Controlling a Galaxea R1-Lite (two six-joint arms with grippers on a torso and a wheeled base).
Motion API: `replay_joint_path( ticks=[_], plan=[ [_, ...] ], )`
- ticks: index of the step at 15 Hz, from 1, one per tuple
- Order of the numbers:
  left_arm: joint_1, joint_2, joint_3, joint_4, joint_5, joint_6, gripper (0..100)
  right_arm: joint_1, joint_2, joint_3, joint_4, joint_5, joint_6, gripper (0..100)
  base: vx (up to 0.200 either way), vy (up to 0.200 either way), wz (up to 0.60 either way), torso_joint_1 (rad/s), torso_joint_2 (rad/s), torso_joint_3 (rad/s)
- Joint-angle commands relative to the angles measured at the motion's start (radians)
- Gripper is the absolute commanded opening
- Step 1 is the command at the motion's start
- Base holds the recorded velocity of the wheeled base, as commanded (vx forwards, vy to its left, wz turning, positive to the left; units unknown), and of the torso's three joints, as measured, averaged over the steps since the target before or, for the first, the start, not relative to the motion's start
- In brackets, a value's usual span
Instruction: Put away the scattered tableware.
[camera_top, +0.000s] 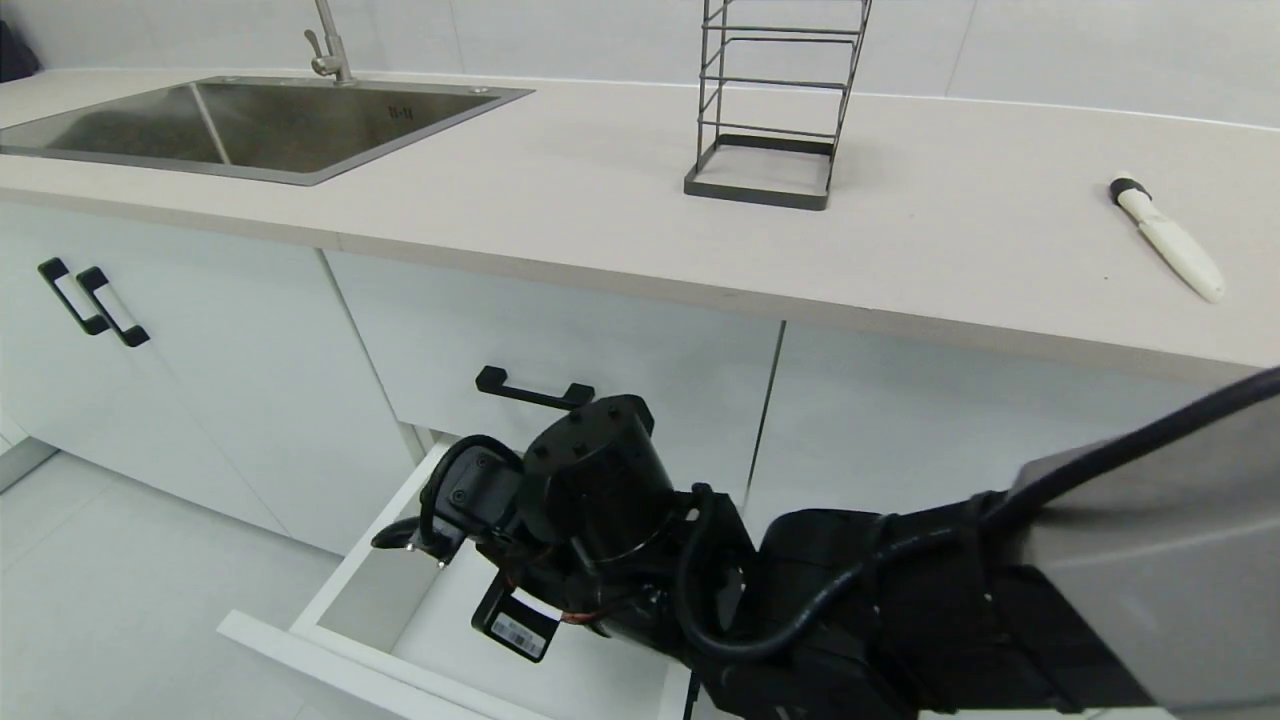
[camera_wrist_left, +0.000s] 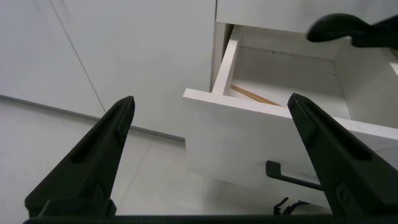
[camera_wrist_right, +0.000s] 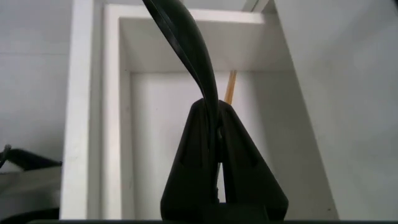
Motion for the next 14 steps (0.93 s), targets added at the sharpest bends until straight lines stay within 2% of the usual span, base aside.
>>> replay_joint_path(
  ticks=[1,5,14],
  plan=[
    [0.001,0.001,0.0,0.0,0.0,-0.001,100,-0.002,0.123,-0.112,0.094,-0.019,0.03,0,0.0,0.0,0.0,0.0,0.0,0.0],
    [0.001,0.001,0.0,0.0,0.0,-0.001,100,-0.014,0.187,-0.191,0.117,-0.022,0.04,0,0.0,0.0,0.0,0.0,0.0,0.0],
    [0.001,0.001,0.0,-0.001,0.0,-0.001,100,-0.048,0.268,-0.22,0.115,-0.022,0.042,0,0.0,0.0,0.0,0.0,0.0,0.0]
  ],
)
